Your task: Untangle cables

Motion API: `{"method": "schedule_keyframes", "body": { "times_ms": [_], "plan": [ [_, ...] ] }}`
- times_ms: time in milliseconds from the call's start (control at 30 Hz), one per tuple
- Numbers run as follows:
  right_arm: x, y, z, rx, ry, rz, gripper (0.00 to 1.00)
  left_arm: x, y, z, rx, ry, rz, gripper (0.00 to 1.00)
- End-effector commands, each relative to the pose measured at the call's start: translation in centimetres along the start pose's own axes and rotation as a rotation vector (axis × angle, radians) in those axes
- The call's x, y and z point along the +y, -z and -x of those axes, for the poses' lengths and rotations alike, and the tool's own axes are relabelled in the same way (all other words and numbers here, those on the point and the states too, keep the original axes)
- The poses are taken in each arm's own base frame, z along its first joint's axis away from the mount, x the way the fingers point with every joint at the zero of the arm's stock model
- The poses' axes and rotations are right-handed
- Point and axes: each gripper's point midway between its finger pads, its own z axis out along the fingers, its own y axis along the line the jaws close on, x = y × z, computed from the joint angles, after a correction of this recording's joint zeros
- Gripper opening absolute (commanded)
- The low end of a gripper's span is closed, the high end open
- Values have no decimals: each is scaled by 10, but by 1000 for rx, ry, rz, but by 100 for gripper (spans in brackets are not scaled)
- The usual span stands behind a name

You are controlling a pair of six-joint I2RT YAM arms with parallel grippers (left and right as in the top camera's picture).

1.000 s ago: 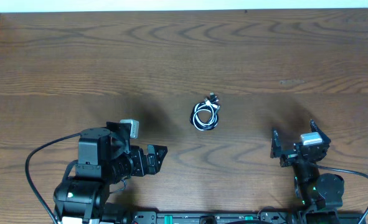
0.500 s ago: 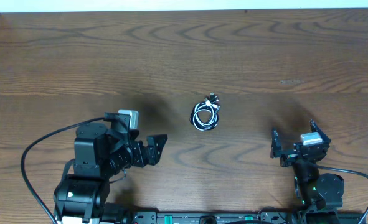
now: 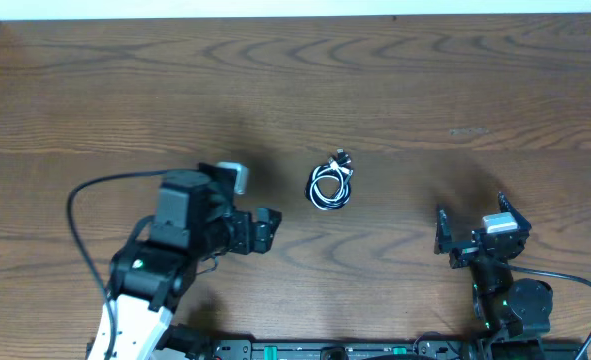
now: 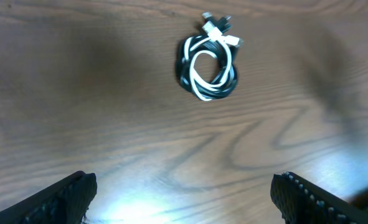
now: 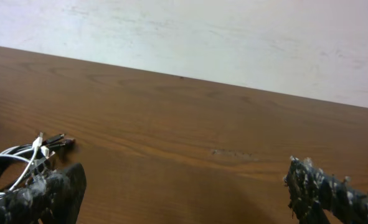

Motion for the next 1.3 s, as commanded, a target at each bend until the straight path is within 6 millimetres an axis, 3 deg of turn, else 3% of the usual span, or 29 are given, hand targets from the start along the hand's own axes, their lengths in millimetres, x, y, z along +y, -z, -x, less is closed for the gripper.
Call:
{"method": "schedule_keyframes", "body": {
  "times_ms": [0,200,467,700,867,933,1067,1267],
  "plan": [
    [1,0,-2,4,-8,1,99,10,-10,9,-7,-63,132,94],
    [0,0,-2,4,-7,0,99,11,-43,26,-35,-137,219,94],
    [2,0,-2,2,-8,7,99,10,-88,49,-76,-148,200,94],
    [1,-1,-4,13,-174,0,99,4,-130,38,-5,-143,118,91],
    [2,-4,-19,78,-273,-3,99,2,-151,28,39,-135,74,85],
    [3,-6,-29,123,-313,-7,99,0,-158,23,57,-132,49,78],
    [4,-8,-44,194,-381,-17,99,-3,-168,17,83,-127,17,76],
    [14,-9,-40,223,-393,41,99,-3,-179,11,96,-84,11,76]
  ]
}}
